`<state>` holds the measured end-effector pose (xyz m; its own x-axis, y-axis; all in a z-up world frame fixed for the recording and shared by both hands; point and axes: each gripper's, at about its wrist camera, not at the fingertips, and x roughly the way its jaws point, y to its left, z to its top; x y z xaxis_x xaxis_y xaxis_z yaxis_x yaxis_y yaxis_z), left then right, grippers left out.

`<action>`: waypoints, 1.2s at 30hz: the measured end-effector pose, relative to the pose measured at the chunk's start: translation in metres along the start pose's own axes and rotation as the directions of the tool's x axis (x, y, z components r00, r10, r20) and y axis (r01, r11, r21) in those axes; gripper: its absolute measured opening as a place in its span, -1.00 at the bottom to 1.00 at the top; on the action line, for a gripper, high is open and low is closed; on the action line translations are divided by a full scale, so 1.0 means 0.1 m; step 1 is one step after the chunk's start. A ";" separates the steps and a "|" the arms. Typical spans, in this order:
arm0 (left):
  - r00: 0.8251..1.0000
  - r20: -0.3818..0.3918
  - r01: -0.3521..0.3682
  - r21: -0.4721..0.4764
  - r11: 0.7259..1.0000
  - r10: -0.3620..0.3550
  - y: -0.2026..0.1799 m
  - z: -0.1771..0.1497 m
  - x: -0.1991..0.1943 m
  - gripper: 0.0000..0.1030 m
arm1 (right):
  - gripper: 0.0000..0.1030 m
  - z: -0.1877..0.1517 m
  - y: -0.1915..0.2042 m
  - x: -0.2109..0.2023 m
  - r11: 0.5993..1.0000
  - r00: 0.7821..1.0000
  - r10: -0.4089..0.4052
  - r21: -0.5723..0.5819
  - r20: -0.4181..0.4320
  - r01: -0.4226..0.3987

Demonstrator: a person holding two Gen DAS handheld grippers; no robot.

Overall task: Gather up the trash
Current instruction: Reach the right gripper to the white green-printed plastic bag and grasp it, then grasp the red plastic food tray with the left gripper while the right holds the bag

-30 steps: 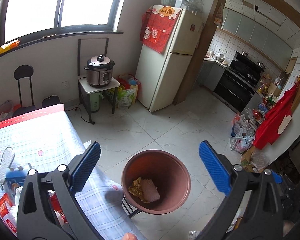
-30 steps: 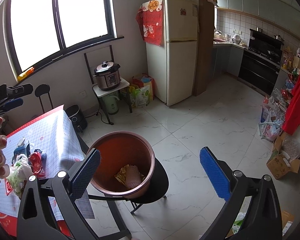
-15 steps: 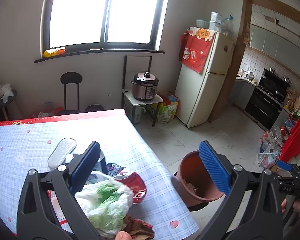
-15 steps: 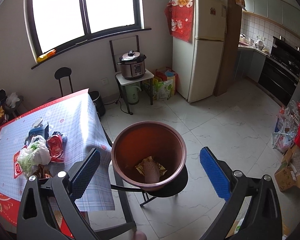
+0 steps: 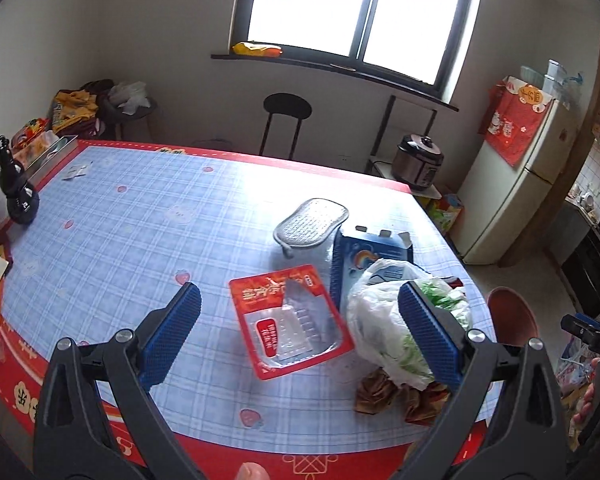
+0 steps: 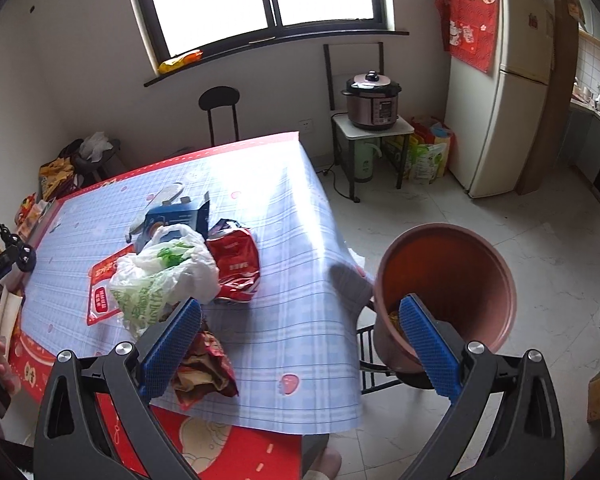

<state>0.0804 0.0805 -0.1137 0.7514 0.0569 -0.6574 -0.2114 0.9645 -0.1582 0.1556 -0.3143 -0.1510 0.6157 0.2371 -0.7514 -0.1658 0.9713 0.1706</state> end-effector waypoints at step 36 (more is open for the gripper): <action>0.999 -0.039 -0.009 0.036 0.999 0.010 0.61 0.23 0.34 0.89 | -0.51 0.17 1.13 0.65 0.979 0.980 0.195 0.054 0.040 -0.197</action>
<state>0.1071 0.1476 -0.1287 0.7242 0.0565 -0.6873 -0.1951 0.9727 -0.1256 0.1901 -0.1889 -0.1701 0.6022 0.4225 -0.6774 -0.2416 0.9051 0.3497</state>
